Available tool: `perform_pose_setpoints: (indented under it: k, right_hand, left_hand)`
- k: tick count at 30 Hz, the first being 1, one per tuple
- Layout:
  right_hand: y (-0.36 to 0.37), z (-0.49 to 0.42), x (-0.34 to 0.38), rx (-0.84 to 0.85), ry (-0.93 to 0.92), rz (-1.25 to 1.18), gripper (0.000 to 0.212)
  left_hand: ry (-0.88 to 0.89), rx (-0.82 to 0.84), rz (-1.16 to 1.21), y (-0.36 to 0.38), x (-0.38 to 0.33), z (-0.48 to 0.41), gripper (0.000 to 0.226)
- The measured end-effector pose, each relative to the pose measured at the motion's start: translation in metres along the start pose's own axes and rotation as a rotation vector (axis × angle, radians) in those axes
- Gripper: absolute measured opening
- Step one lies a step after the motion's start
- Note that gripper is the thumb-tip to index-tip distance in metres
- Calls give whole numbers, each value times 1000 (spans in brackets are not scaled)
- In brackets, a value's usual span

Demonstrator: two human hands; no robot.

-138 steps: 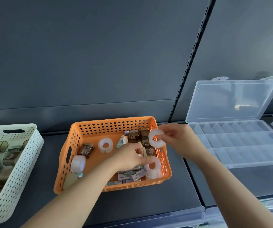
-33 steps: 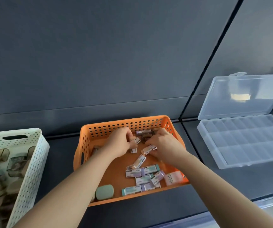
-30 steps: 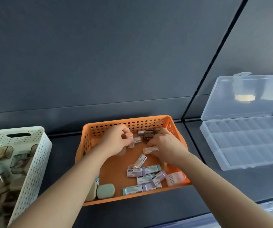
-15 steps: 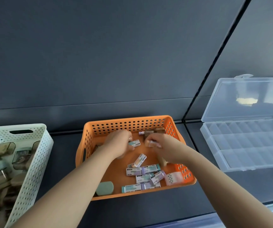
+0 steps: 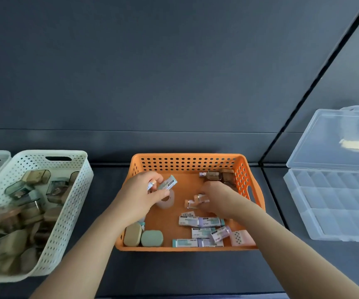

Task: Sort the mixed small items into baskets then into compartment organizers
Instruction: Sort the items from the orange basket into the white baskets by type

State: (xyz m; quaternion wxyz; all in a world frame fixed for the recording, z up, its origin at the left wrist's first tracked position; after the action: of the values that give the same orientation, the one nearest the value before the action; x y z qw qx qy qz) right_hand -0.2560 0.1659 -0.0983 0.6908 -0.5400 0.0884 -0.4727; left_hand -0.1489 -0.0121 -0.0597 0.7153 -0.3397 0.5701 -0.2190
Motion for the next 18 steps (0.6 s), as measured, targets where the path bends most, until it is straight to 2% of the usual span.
perform_pose_setpoints:
  k: [2, 7, 12, 18]
  right_hand:
    - [-13, 3, 15, -75, -80, -71, 8]
    - [-40, 10, 83, -245, -259, -238, 9]
    - [-33, 1, 173, -249, -365, -304, 11]
    - [3, -25, 298, -251, -449, -394, 9]
  left_hand:
    - [7, -43, 47, -9, 0, 14, 20]
    - [-36, -162, 161, -44, 14, 48, 15]
    - [-133, -328, 192, -99, 64, 92, 18]
    - [-239, -470, 195, -187, 159, 157, 21]
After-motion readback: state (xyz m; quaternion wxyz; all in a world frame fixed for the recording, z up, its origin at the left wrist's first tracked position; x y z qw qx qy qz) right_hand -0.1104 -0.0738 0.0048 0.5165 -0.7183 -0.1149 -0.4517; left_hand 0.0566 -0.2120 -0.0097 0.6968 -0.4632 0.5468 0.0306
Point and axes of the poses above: each hand's wrist, its own z-axis away from the middle knuckle, its own y-axis out of the palm, x = y × z, the point moved 3 cm from there along -z, towards the middle knuckle, and after that the axes turned 3 degrees about x, right-handed, at the moved point
